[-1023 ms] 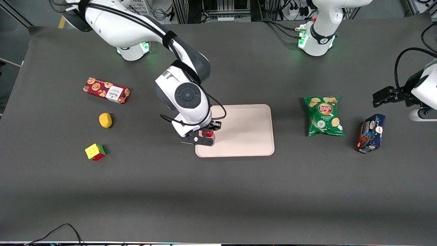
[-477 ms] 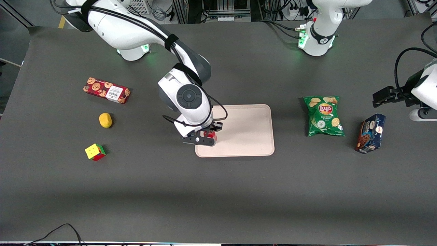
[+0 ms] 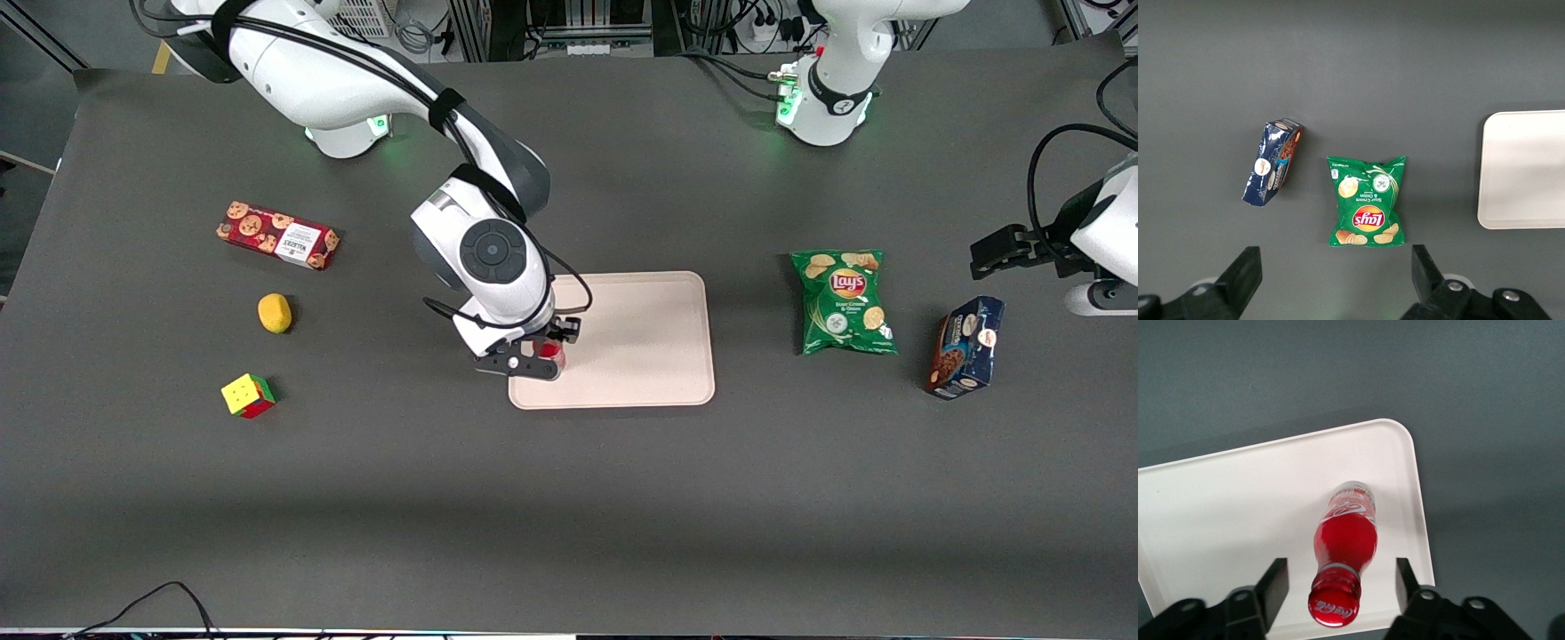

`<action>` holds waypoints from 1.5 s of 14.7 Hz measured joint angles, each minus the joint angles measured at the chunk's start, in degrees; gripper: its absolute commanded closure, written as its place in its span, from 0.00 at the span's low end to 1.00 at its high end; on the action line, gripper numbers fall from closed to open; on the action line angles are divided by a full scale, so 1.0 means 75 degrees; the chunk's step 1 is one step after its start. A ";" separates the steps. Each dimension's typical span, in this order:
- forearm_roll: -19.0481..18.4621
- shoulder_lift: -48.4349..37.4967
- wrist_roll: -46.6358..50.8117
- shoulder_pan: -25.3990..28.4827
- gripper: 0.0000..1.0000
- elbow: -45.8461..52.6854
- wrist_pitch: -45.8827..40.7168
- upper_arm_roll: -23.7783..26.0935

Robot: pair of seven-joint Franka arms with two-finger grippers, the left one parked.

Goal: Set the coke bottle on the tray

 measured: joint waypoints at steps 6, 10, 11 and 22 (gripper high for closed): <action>-0.0015 -0.0584 -0.0052 -0.0397 0.00 -0.0059 -0.0020 0.0008; 0.0361 -0.1908 -0.1132 -0.1269 0.00 -0.0738 -0.0169 -0.0021; 0.0477 -0.2289 -0.1519 -0.1396 0.00 -0.0939 -0.0332 -0.0179; 0.1157 -0.5628 -0.5820 -0.1535 0.00 -0.2921 -0.1622 -0.3347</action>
